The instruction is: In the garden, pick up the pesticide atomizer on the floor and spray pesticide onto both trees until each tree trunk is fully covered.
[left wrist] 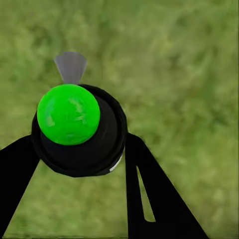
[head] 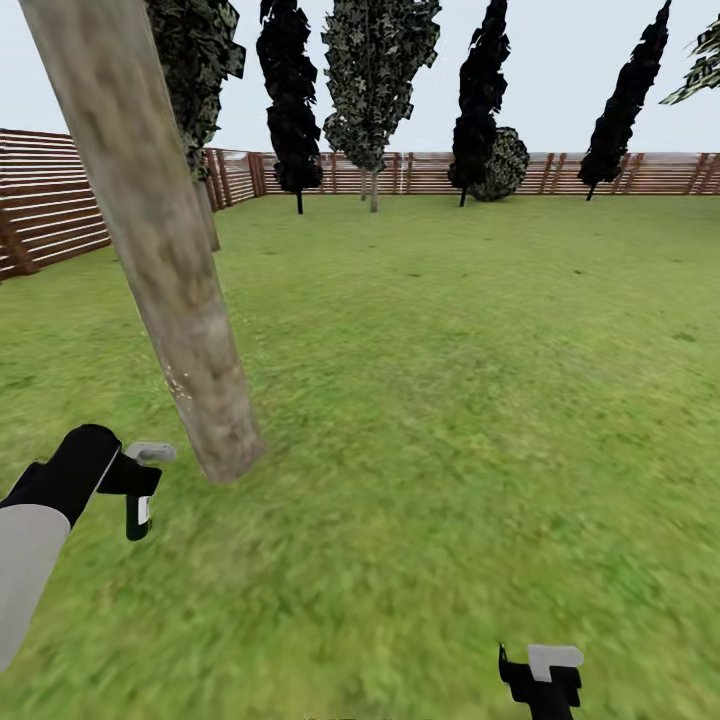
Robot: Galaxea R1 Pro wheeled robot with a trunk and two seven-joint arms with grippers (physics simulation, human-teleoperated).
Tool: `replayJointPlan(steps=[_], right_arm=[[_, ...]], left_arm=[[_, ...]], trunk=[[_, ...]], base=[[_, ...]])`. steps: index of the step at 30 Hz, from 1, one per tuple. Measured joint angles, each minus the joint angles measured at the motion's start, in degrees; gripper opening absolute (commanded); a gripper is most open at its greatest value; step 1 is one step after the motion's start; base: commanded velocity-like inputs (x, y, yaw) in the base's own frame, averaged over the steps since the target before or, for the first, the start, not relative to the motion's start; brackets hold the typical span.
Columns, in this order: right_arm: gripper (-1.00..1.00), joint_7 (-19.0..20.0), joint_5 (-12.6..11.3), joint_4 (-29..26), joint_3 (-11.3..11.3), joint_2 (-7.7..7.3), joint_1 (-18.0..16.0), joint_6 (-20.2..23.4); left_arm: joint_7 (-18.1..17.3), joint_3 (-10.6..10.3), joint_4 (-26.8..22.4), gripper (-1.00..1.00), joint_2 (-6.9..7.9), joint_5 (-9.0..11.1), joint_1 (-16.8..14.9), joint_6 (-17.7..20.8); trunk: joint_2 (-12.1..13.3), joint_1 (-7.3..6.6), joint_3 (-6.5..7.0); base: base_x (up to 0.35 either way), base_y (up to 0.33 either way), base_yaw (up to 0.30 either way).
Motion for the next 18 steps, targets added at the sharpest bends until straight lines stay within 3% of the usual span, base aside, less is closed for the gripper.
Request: replayJointPlan(steps=[8, 18], right_arm=[[1.0, 0.0, 0.0, 0.0, 0.0, 0.09, 0.0, 0.0], [1.0, 0.0, 0.0, 0.0, 0.0, 0.04, 0.0, 0.0]], left_arm=[[1.9, 0.6, -0.5, -1.0, -0.07, 3.6, 0.5, -0.4], [1.9, 0.8, -0.9, -1.0, -0.42, 4.3, 0.5, -0.3]], trunk=[[0.0, -0.02, 0.0], [0.0, -0.04, 0.0]], base=[[0.044, -0.265, 0.257], [0.273, -0.15, 0.016]])
